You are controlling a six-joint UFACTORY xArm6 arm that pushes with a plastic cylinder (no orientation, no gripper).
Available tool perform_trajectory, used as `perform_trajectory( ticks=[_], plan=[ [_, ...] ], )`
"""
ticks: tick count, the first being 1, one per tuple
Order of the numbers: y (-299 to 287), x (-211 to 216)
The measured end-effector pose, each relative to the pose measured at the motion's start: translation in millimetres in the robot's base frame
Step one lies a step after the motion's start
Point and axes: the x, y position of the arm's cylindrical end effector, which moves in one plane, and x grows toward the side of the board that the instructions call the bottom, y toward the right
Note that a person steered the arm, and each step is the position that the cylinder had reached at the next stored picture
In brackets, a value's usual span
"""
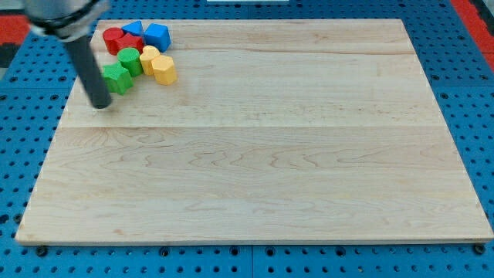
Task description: Slide green star towards center right
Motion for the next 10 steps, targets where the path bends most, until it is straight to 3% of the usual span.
perform_trajectory(
  ticks=[1,2,5,6,7,9,10],
  plan=[
    [-7,-4],
    [-31,-44],
    [231,-23],
    [161,-5],
    [119,-26],
    [145,-69],
    [254,-55]
  ],
)
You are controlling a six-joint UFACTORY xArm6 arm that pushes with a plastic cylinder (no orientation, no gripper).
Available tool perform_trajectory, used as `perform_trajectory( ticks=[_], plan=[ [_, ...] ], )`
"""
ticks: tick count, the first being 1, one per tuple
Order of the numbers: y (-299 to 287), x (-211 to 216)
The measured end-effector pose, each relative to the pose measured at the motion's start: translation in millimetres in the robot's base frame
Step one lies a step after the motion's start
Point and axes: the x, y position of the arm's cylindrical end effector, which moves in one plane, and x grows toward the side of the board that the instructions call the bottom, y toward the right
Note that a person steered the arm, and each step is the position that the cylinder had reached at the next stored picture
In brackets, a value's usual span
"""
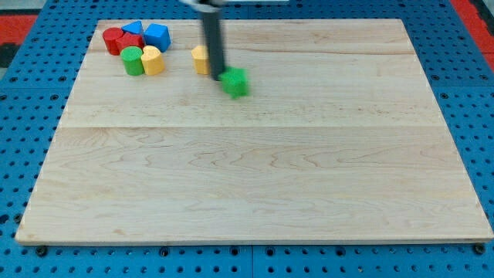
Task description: Slide green star towards center right
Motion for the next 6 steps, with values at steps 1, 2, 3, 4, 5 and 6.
perform_trajectory(
  ticks=[1,2,3,4,5,6],
  plan=[
    [76,46],
    [110,69],
    [82,113],
    [117,123],
    [147,90],
    [168,90]
  ],
)
